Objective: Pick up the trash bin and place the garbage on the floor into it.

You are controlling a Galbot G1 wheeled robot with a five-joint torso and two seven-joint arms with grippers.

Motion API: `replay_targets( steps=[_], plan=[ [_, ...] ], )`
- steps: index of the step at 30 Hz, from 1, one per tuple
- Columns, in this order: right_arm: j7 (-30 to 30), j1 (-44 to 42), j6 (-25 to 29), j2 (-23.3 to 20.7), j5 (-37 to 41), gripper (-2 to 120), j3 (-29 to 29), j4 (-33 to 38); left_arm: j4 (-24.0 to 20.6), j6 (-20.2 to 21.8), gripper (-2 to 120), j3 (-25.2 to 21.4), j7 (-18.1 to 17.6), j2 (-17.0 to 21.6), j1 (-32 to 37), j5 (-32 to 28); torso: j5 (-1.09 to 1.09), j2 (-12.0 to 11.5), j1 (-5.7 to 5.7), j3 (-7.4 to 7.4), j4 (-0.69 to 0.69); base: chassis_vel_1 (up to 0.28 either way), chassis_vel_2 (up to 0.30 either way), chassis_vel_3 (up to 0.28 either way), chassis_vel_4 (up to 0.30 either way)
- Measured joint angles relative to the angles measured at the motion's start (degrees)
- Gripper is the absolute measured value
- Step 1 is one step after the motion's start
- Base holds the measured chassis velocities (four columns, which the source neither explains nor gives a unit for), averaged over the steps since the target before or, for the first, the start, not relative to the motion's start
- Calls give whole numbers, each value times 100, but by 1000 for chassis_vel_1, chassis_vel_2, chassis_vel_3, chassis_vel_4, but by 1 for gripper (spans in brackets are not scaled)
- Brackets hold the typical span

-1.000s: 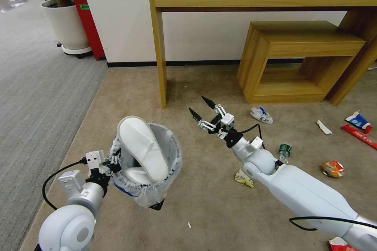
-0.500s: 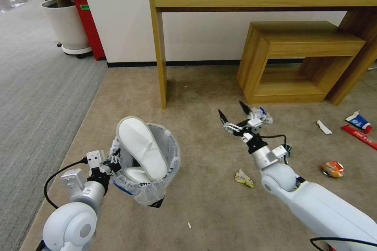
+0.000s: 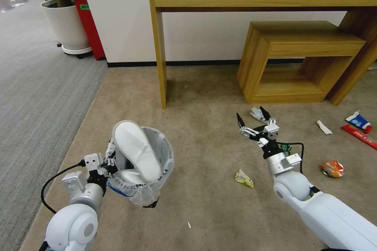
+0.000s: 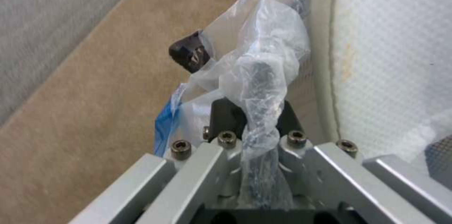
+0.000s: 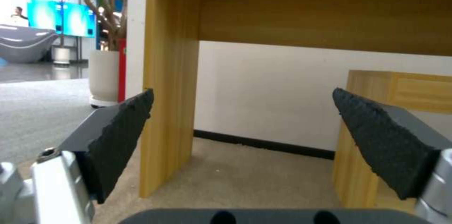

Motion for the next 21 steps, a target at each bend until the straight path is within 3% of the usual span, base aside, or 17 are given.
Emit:
replay_targets(
  steps=[6, 21],
  plan=[
    [19, -70, -13, -15, -2, 93, 23, -95, -65, -118, 2, -142, 503, -75, 202, 254, 0, 0, 0, 0, -1, 0, 0, 0, 0],
    [-34, -107, 3, -91, 44, 92, 40, -153, -67, -303, 2, -245, 651, -240, 316, 311, 0, 0, 0, 0, 0, 0, 0, 0, 0]
  ],
)
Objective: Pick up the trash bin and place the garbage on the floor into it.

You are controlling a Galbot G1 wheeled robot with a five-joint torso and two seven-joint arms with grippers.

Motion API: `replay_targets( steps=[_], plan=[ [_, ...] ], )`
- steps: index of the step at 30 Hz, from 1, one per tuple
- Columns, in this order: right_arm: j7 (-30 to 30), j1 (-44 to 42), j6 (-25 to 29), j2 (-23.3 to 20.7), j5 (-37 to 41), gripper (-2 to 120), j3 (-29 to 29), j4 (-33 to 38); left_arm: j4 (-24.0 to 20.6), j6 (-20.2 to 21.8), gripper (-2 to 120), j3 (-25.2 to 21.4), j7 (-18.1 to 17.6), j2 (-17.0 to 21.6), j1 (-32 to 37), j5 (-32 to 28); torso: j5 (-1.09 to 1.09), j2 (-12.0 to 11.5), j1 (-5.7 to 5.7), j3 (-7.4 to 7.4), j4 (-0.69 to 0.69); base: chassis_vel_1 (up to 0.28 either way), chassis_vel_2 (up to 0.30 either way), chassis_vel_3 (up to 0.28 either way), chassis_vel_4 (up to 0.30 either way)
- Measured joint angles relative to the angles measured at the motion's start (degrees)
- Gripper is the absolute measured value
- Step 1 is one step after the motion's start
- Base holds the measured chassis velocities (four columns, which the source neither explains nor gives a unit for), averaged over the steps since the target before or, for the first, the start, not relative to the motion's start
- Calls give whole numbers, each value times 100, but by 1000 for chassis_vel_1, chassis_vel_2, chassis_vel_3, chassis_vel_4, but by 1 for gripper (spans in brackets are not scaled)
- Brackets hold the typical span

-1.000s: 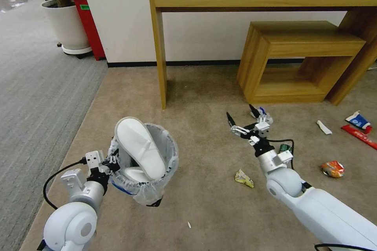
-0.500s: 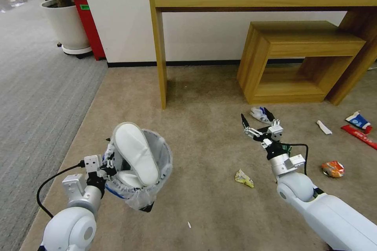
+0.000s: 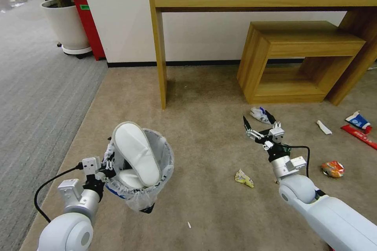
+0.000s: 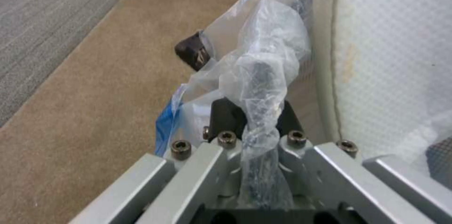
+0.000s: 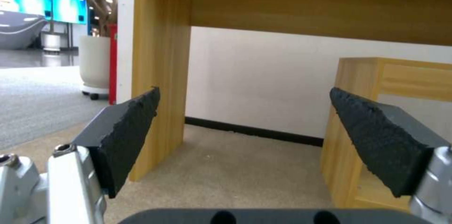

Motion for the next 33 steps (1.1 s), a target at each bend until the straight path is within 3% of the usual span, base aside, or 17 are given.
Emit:
replay_targets(
  steps=[14, 33],
  plan=[
    [-134, 22, 123, -22, 98, 93, -11, -140, 69, 9, 2, -2, -4, -75, -11, 41, 0, 0, 0, 0, 0, -25, -21, -21, -34],
    [-223, 19, 220, 81, 74, 97, -32, -253, 96, 36, 2, -31, -20, -73, -30, -56, -1, 0, 0, 0, -4, -104, -95, -97, -104]
  ],
)
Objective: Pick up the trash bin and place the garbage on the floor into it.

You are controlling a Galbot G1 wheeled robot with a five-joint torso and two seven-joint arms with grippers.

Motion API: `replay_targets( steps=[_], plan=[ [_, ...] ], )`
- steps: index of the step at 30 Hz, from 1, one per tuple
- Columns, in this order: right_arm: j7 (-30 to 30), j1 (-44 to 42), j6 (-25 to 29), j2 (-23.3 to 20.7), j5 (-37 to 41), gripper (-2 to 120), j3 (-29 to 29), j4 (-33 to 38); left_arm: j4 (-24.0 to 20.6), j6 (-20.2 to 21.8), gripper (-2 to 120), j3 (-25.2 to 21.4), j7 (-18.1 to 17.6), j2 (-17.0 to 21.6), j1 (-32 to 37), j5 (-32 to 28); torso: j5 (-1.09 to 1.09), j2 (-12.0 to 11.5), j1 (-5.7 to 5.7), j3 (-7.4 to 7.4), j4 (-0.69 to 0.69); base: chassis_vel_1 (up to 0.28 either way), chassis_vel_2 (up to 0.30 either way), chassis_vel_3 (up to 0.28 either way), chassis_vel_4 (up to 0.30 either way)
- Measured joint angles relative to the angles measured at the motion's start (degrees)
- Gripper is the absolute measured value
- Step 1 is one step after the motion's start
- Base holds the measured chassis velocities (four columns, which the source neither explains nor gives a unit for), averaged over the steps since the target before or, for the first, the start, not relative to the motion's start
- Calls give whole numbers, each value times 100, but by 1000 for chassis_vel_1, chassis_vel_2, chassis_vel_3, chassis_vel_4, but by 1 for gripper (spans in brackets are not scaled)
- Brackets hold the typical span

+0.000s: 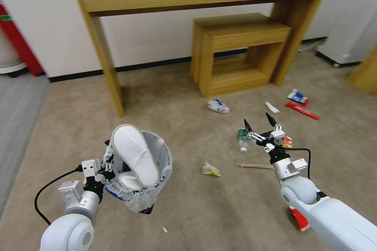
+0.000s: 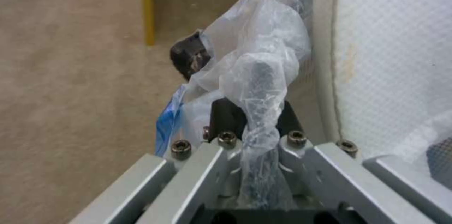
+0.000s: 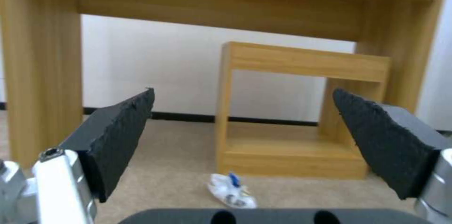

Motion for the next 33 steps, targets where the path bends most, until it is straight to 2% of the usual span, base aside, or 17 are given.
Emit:
replay_targets(
  steps=[8, 19, 33],
  plan=[
    [28, 12, 1, 98, -82, 99, -18, -3, 16, 0, 2, -125, -96, 63, -44, -87, 0, 0, 0, 0, 6, -18, -26, -18, -20],
    [72, -9, 16, 147, -149, 100, 5, -20, 105, 23, 2, -227, -228, 127, -123, -170, 1, 0, 0, 0, 4, 0, 0, 0, 0],
    [75, -33, -105, 164, -238, 100, 4, -37, 117, 8, 2, -233, -225, 115, -145, -201, 1, 0, 0, -1, 3, -2, 4, 3, -2]
  ],
)
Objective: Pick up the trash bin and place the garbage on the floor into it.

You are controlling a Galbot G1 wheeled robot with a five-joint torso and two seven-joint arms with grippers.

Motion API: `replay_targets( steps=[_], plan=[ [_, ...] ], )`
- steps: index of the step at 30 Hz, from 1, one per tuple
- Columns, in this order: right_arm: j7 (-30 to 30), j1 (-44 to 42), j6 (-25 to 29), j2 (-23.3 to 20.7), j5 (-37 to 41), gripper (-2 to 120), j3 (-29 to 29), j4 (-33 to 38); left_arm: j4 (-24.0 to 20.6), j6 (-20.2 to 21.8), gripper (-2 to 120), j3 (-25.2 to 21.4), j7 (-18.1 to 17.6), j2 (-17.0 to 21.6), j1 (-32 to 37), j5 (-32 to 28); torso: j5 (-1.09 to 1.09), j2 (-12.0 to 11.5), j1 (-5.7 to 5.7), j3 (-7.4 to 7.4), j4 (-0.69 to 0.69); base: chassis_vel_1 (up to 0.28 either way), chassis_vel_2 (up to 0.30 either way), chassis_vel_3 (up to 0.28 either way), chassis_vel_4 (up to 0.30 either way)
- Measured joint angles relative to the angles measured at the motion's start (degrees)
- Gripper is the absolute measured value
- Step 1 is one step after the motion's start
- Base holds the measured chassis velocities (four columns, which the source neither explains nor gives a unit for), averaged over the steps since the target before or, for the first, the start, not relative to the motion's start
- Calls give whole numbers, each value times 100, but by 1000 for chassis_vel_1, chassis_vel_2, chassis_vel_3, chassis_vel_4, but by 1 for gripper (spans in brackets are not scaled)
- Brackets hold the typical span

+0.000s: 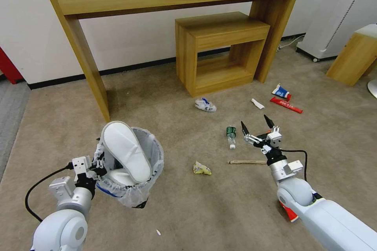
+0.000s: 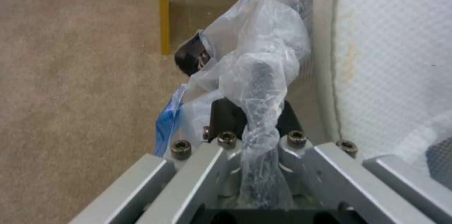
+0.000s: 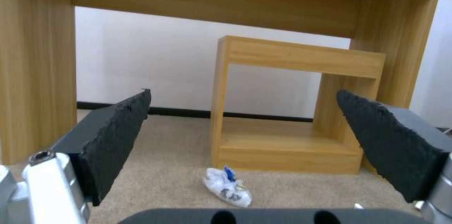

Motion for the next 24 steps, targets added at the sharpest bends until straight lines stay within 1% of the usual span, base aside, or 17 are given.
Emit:
replay_targets(
  steps=[5, 13, 17, 24],
  plan=[
    [0, 19, -2, 1, -1, 100, -16, -8, 0, -11, 2, -2, 1, -2, -5, -12, 0, 0, 0, 0, 0, -87, 83, 87, -92],
    [3, 55, 36, 16, -3, 100, -54, -38, -2, -29, 2, 5, 2, -11, -11, -16, 1, 0, 2, 1, 0, -156, 141, 157, -142],
    [1, 102, 57, 17, -2, 100, -107, -48, 13, -43, 2, 9, 2, -16, -27, -14, 0, 0, 2, 2, 0, -115, 108, 92, -98],
    [1, 163, 63, 46, -1, 100, -164, -80, 13, -63, 2, -3, 8, -14, -25, -15, 0, 0, 2, 1, 0, -20, 34, 22, -46]
  ],
)
